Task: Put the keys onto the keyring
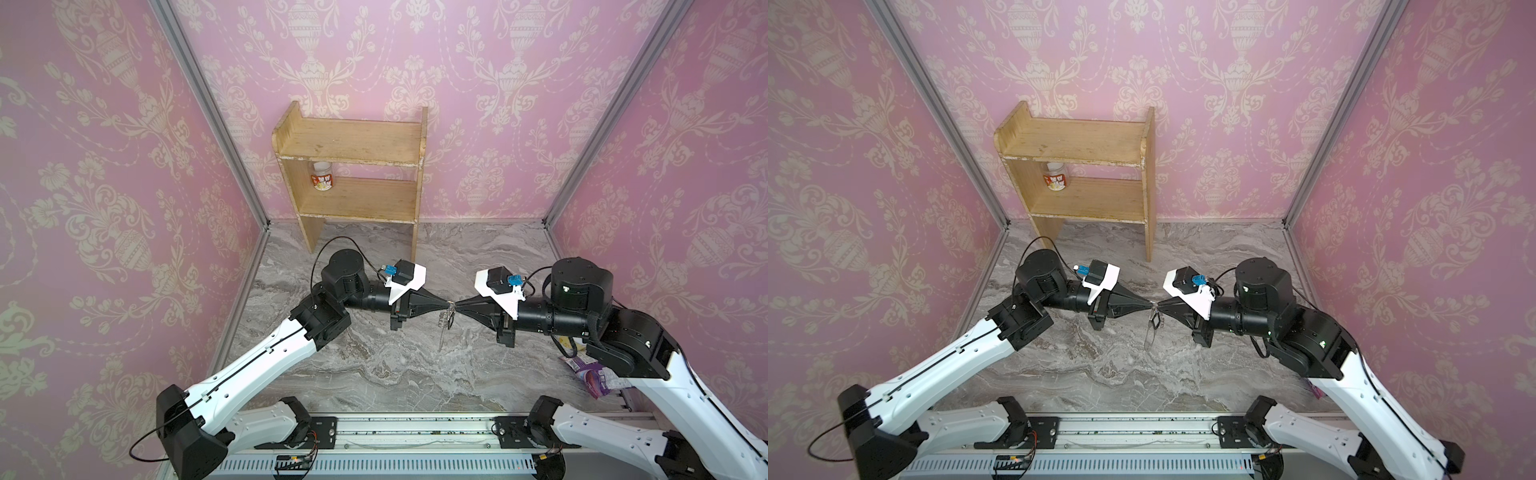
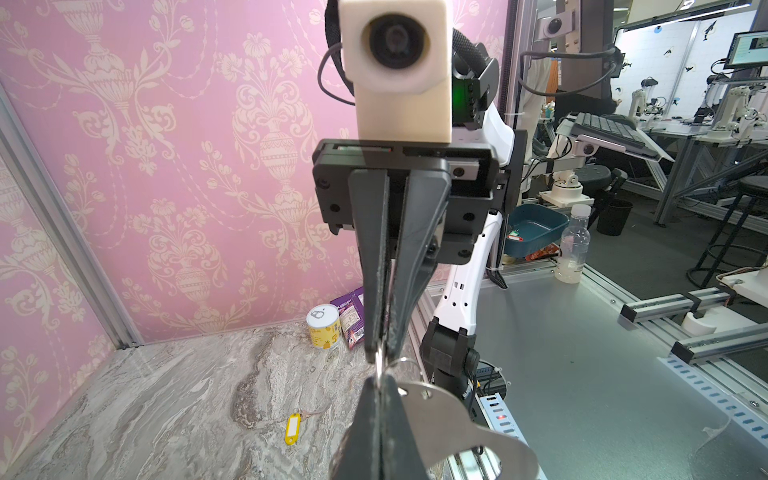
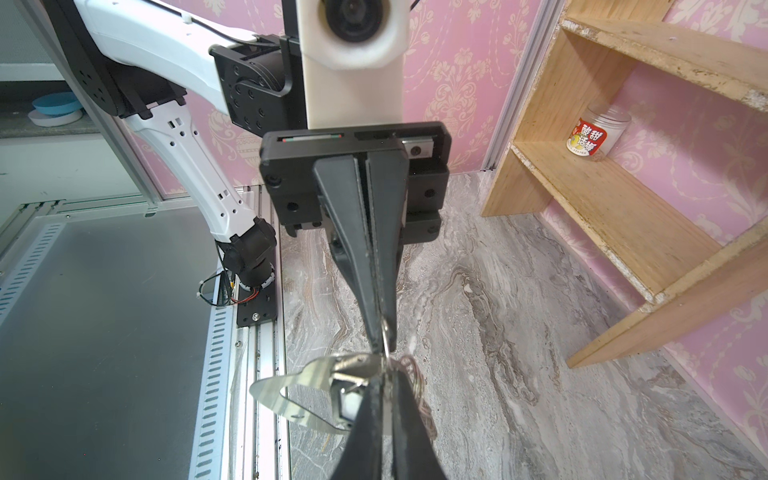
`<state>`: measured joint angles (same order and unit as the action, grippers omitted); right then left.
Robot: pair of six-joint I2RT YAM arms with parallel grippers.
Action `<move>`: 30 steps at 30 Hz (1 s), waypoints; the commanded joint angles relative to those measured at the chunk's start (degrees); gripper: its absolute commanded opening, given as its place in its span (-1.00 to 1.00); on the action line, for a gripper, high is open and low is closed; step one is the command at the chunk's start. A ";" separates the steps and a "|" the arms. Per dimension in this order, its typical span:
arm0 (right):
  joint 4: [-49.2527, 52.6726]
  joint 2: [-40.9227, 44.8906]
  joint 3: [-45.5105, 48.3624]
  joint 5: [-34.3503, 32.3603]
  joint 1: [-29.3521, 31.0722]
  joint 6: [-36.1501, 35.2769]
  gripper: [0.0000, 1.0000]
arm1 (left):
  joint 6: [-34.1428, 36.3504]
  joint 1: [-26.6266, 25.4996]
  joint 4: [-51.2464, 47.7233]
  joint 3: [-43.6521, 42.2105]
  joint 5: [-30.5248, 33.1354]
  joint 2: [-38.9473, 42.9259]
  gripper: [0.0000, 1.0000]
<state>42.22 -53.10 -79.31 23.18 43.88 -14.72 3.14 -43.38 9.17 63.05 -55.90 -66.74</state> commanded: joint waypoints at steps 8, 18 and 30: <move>-1.21 2.66 1.16 -1.98 -0.17 3.76 -0.53 | 1.89 -0.10 3.35 -1.83 6.22 2.80 -1.00; -4.13 2.01 1.47 -2.63 -0.15 3.57 -0.56 | -0.17 -0.11 5.58 -1.50 3.62 1.74 -1.00; -5.74 0.44 0.73 -1.71 -0.19 3.38 -0.73 | -0.94 -0.19 5.88 -1.35 2.11 1.44 -1.00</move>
<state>38.11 -52.69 -78.35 21.08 43.88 -11.92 3.44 -43.38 12.88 61.65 -51.72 -65.25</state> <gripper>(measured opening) 0.139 0.039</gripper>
